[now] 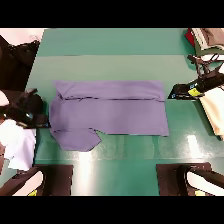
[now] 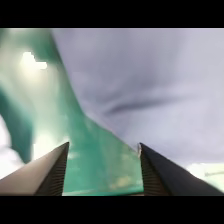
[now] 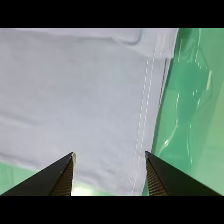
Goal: Fold the shirts.
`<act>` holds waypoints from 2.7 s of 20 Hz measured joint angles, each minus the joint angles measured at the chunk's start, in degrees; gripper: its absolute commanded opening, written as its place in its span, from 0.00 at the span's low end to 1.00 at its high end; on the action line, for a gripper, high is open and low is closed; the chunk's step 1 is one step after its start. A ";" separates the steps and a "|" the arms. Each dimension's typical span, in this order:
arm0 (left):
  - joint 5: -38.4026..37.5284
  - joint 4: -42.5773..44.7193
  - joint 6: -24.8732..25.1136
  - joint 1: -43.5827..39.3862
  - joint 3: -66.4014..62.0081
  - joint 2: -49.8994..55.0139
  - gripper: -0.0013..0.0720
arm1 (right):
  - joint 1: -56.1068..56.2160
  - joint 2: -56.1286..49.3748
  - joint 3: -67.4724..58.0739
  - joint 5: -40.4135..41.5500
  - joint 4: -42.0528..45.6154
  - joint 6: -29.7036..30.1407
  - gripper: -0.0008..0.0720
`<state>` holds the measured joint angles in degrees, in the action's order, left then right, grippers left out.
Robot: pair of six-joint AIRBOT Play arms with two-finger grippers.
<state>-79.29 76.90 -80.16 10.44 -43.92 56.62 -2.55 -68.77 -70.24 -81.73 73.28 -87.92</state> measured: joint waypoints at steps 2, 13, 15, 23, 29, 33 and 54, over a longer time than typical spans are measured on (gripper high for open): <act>-0.11 -3.06 -0.63 0.20 5.22 -1.97 0.73 | 0.00 0.48 1.42 -0.50 -0.02 0.02 0.71; -1.77 -11.72 -2.51 0.31 17.42 -4.20 0.73 | 0.00 4.46 12.72 4.52 -0.24 0.02 0.71; -0.52 -12.90 -2.51 0.31 18.56 -4.20 0.73 | 0.00 5.33 13.25 5.38 -0.26 0.02 0.71; 4.98 -15.56 -1.99 -0.87 19.87 -4.20 0.50 | 0.00 6.38 13.77 6.58 -0.26 0.00 0.71; 8.94 -16.17 -1.42 -9.88 19.52 -4.20 0.05 | 0.00 6.43 14.03 4.46 -0.24 0.00 0.71; 7.72 -16.41 -1.20 -11.91 15.26 -4.20 0.05 | -1.25 6.43 17.44 2.75 -0.24 -0.02 0.71; 4.50 -16.48 0.04 -12.70 7.54 -4.20 0.05 | -1.07 3.23 33.31 11.93 -5.73 1.68 0.04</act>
<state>-74.78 60.42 -80.12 -2.26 -36.38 52.42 -3.62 -65.54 -36.93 -69.80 67.55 -86.24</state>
